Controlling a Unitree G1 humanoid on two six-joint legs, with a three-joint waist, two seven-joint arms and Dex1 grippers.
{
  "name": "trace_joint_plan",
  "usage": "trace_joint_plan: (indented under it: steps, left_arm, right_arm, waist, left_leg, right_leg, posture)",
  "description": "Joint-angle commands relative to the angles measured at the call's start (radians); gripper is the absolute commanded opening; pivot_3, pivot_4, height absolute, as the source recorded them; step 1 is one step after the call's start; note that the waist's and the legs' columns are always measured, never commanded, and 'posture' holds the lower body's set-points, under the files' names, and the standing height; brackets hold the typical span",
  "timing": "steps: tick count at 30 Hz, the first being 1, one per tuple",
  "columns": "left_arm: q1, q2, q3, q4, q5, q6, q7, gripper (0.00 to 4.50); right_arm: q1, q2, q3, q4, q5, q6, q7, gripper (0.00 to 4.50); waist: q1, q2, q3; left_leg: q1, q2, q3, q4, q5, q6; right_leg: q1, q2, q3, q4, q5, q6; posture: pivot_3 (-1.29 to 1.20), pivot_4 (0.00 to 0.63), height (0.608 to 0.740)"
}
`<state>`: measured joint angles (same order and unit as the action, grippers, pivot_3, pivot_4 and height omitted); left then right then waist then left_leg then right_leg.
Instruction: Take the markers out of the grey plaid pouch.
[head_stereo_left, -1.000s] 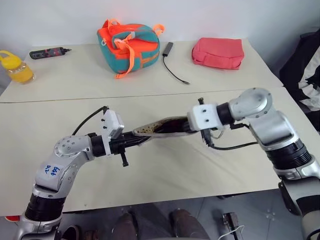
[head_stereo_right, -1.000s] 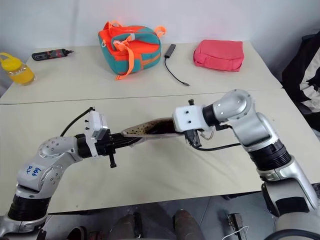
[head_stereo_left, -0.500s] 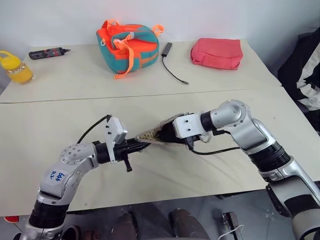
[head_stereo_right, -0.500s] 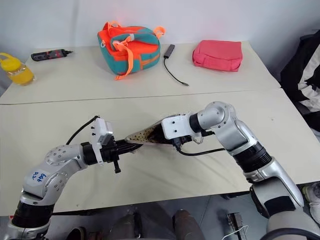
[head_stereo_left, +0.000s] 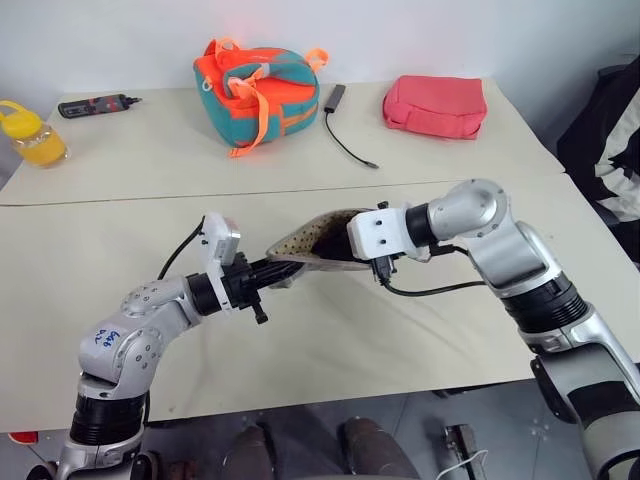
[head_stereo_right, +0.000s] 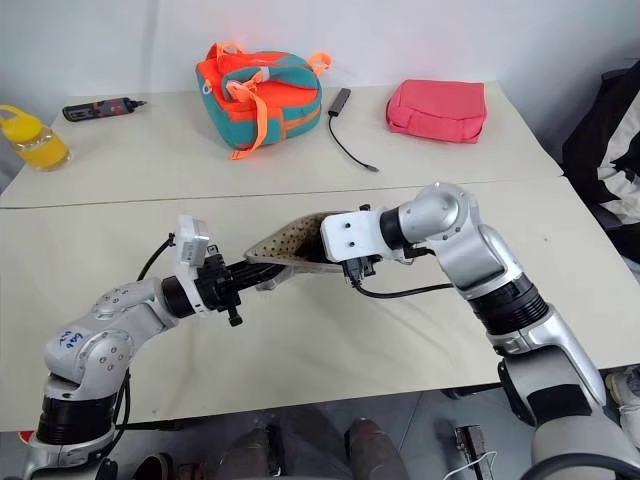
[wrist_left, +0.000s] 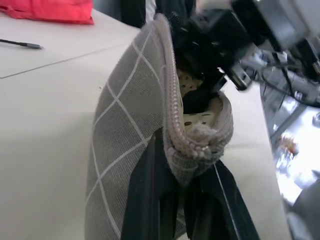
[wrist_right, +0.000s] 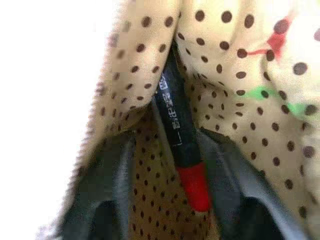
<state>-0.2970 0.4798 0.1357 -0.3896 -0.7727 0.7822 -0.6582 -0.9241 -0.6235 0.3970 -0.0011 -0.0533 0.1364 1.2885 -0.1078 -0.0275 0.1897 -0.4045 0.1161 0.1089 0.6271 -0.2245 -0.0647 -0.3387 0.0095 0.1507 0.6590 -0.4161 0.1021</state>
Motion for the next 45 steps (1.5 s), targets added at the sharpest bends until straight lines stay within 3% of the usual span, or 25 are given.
trace_joint_plan:
  steps: [1, 6, 10, 13, 24, 31, 34, 37, 45]
  left_arm:
    - [-0.010, -0.015, 0.045, -0.047, -0.132, 0.065, 0.026, 0.00]
    - [0.009, -0.001, 0.035, -0.018, -0.213, 0.147, 0.011, 0.00]
    - [0.035, 0.042, -0.066, -0.019, -0.050, 0.059, -0.008, 0.00]
    - [0.043, 0.038, -0.088, -0.011, -0.005, 0.023, 0.002, 0.00]
    - [0.058, 0.017, -0.093, -0.004, 0.047, -0.053, -0.005, 0.00]
    - [0.046, 0.004, -0.099, -0.005, 0.060, -0.056, -0.007, 0.00]
    - [0.047, 0.000, -0.097, -0.005, 0.060, -0.055, -0.005, 0.00]
    - [0.045, -0.001, -0.092, -0.002, 0.063, -0.056, 0.002, 0.00]
    - [0.020, 0.046, -0.045, 0.049, 0.153, -0.148, 0.021, 0.00]
  right_arm:
    - [-0.035, -0.020, -0.033, -0.066, 0.063, 0.043, 0.068, 2.09]
    - [-0.075, -0.026, 0.012, -0.060, 0.037, 0.116, 0.108, 2.09]
    - [-0.043, -0.034, 0.103, 0.018, -0.104, 0.054, 0.058, 2.09]
    - [-0.002, -0.028, 0.156, 0.023, -0.166, 0.019, 0.038, 2.09]
    - [-0.028, 0.093, 0.149, 0.176, -0.269, -0.100, -0.138, 2.09]
    - [0.020, 0.113, 0.180, 0.232, -0.315, -0.142, -0.148, 2.09]
    - [0.029, 0.118, 0.181, 0.251, -0.330, -0.160, -0.160, 1.52]
    - [0.021, 0.117, 0.153, 0.245, -0.320, -0.169, -0.167, 0.67]
    - [-0.022, 0.079, -0.031, 0.014, -0.093, 0.040, -0.032, 0.64]
  waist:
    - [0.000, 0.000, 0.000]
    - [-0.001, 0.000, 0.000]
    - [-0.001, 0.000, 0.000]
    - [0.003, -0.001, 0.000]
    - [-0.004, -0.001, 0.000]
    - [-0.002, -0.001, 0.000]
    - [-0.004, -0.001, 0.000]
    - [-0.004, -0.001, 0.000]
    - [0.002, 0.000, 0.001]
  left_leg:
    - [0.000, 0.000, -0.001, 0.000, 0.000, 0.000]
    - [0.000, 0.000, -0.003, 0.000, 0.000, 0.000]
    - [0.000, -0.001, -0.003, 0.001, 0.000, 0.000]
    - [0.000, -0.001, -0.003, 0.001, 0.000, 0.000]
    - [0.001, 0.000, -0.002, 0.002, 0.000, 0.000]
    - [0.001, 0.000, -0.002, 0.002, 0.000, 0.000]
    - [0.001, 0.000, -0.002, 0.002, 0.000, 0.000]
    - [0.001, 0.000, -0.002, 0.002, 0.000, 0.000]
    - [0.001, 0.000, -0.002, 0.002, 0.000, 0.000]
  right_leg:
    - [0.000, 0.000, -0.001, 0.000, 0.000, 0.000]
    - [0.001, 0.000, -0.002, 0.000, 0.000, 0.000]
    - [0.001, 0.000, -0.003, 0.000, 0.000, 0.000]
    - [0.002, -0.001, -0.002, -0.001, 0.000, 0.000]
    - [0.003, 0.000, -0.002, 0.000, 0.000, 0.000]
    - [0.003, 0.000, -0.003, 0.000, 0.000, 0.000]
    - [0.003, 0.000, -0.002, 0.000, 0.000, 0.000]
    - [0.003, 0.000, -0.002, 0.000, 0.000, 0.000]
    - [0.003, 0.000, -0.003, 0.000, 0.000, 0.000]
  posture:
    - [0.00, 0.150, 0.740]
    - [0.00, 0.150, 0.740]
    - [0.00, 0.150, 0.740]
    - [0.00, 0.150, 0.740]
    - [0.00, 0.150, 0.740]
    - [0.00, 0.150, 0.740]
    - [0.00, 0.150, 0.740]
    - [0.00, 0.150, 0.740]
    - [0.00, 0.150, 0.740]
